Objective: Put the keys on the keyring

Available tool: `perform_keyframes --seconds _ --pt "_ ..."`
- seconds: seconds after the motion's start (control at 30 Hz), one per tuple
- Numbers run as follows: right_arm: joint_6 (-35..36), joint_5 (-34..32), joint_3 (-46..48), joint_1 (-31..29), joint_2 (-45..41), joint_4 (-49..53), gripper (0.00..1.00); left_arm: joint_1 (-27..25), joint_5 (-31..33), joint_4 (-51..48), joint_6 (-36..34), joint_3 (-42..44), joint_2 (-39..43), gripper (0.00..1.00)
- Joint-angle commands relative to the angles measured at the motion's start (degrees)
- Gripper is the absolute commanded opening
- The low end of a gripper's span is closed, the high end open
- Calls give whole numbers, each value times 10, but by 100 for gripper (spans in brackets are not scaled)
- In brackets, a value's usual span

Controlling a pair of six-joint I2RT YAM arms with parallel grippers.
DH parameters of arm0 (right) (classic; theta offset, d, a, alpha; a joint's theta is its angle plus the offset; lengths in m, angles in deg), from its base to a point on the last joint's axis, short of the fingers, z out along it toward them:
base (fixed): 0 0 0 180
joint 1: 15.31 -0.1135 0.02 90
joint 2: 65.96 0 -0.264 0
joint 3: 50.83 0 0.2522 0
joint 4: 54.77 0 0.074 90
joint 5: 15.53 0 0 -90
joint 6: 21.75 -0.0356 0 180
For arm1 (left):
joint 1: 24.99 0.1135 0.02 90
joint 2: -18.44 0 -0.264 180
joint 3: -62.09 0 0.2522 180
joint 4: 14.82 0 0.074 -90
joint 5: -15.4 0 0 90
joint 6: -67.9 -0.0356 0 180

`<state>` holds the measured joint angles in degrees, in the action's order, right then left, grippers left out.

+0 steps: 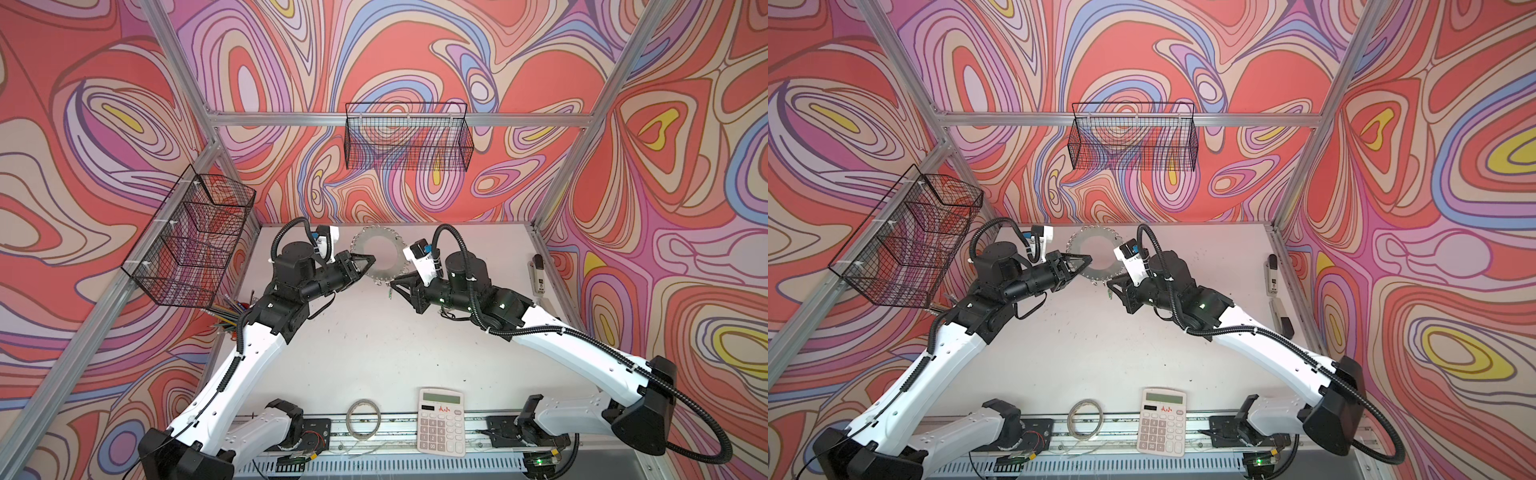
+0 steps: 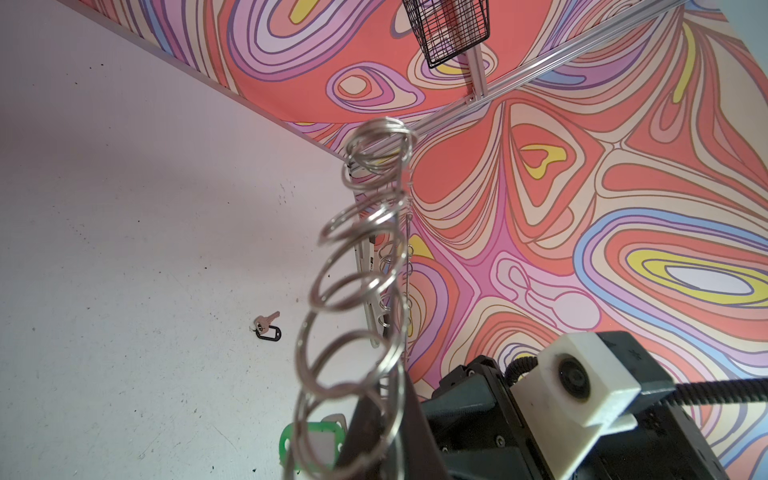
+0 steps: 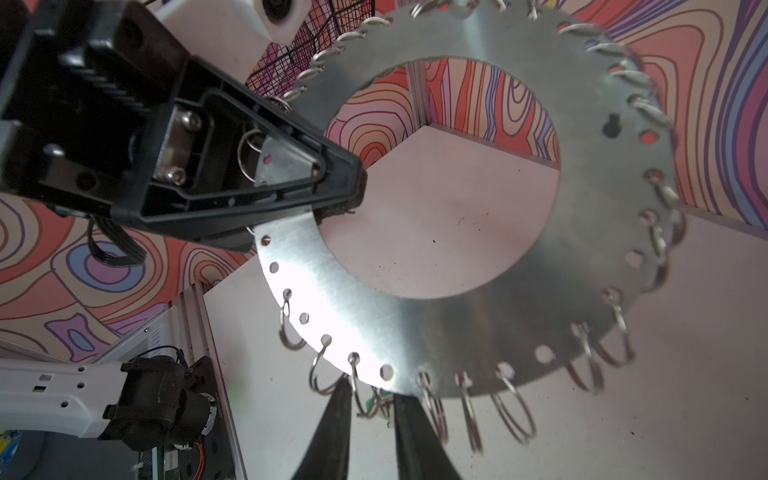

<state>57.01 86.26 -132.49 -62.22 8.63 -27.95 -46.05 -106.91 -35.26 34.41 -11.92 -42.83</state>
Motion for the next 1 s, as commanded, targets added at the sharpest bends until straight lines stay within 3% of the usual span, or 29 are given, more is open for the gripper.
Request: perform_keyframes --seconds 0.0,0.17,0.57,0.97 --pt "-2 -8 9 1 -3 -29 19 -2 -4 13 6 -16 6 0" --pt "-3 -12 10 1 -2 -37 17 -2 -4 14 8 -16 7 0" --pt "-7 -21 7 1 -5 -26 1 -2 -3 8 4 -12 6 0" --pt "-12 -30 -1 1 -13 2 0 -2 -7 -4 -5 -8 5 0"
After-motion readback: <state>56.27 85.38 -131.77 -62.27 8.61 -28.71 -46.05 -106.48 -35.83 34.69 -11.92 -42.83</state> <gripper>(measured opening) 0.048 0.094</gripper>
